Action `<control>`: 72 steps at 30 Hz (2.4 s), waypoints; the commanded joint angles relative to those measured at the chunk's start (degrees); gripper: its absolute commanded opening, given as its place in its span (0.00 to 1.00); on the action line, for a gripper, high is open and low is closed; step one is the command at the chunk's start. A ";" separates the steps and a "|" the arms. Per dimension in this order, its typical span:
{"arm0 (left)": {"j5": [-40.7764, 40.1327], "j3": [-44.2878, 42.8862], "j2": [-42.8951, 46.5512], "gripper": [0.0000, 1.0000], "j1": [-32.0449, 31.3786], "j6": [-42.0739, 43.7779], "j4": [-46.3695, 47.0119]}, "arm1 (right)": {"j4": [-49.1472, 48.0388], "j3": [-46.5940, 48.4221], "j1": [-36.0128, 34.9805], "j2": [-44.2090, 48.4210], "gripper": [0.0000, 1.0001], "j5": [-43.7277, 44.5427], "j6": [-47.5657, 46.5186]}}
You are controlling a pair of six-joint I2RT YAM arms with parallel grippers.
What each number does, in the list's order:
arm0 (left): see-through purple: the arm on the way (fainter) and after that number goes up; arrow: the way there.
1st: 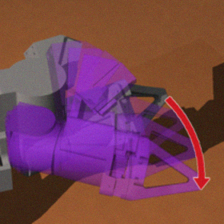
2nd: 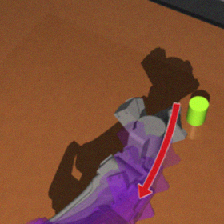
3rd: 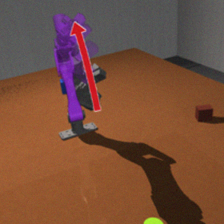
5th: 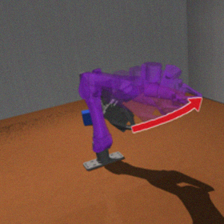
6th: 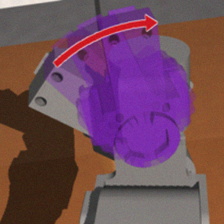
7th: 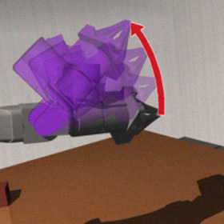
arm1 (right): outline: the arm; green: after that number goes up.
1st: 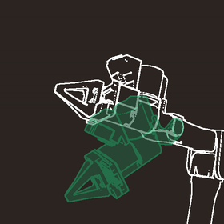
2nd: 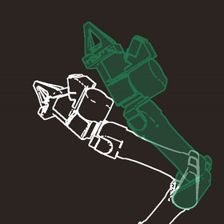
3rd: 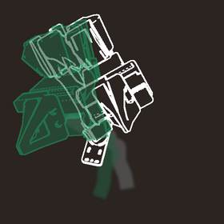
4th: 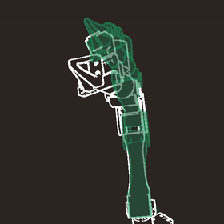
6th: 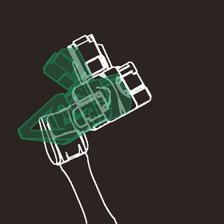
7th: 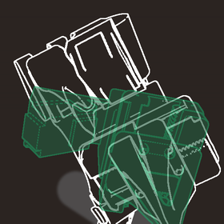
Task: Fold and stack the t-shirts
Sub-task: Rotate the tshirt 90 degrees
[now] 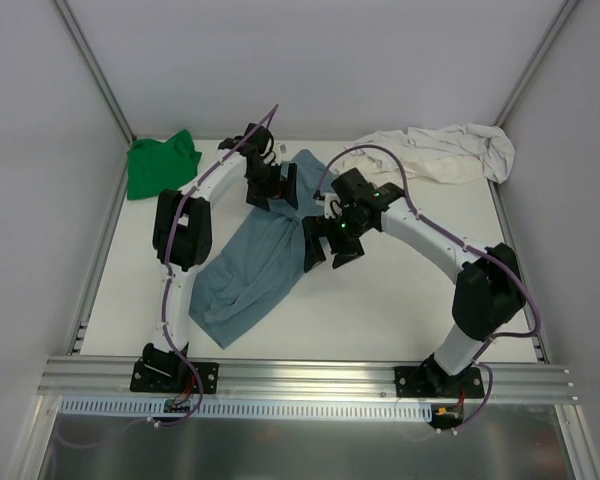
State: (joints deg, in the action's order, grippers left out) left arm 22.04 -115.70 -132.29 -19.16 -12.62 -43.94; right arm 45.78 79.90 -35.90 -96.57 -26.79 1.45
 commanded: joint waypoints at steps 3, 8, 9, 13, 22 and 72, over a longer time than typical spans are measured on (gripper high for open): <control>-1.20 1.70 6.58 0.99 -0.35 2.34 -0.62 | 4.91 6.75 -6.89 -2.56 0.99 -1.88 -3.19; -4.46 11.09 19.50 0.99 0.44 0.15 0.09 | 4.84 10.18 -6.73 -3.00 1.00 5.49 -3.74; -4.55 13.37 24.83 0.99 0.44 0.05 -0.18 | 4.58 10.54 -5.86 -3.27 0.99 8.13 -4.00; -6.84 29.16 37.43 0.99 0.44 -1.17 -3.24 | 3.97 14.22 -0.15 -8.53 0.99 10.43 -4.61; -10.27 51.79 55.12 0.99 0.09 -5.83 -13.88 | 8.27 36.16 10.14 -28.56 1.00 12.11 -6.11; -12.03 45.21 39.22 0.99 -3.95 -2.58 -25.93 | 1.95 46.58 18.50 -41.15 1.00 3.06 0.92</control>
State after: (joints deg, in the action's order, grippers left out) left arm 9.82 -71.09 -93.10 -21.52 -16.62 -67.20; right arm 48.58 124.51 -17.69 -138.74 -22.57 1.52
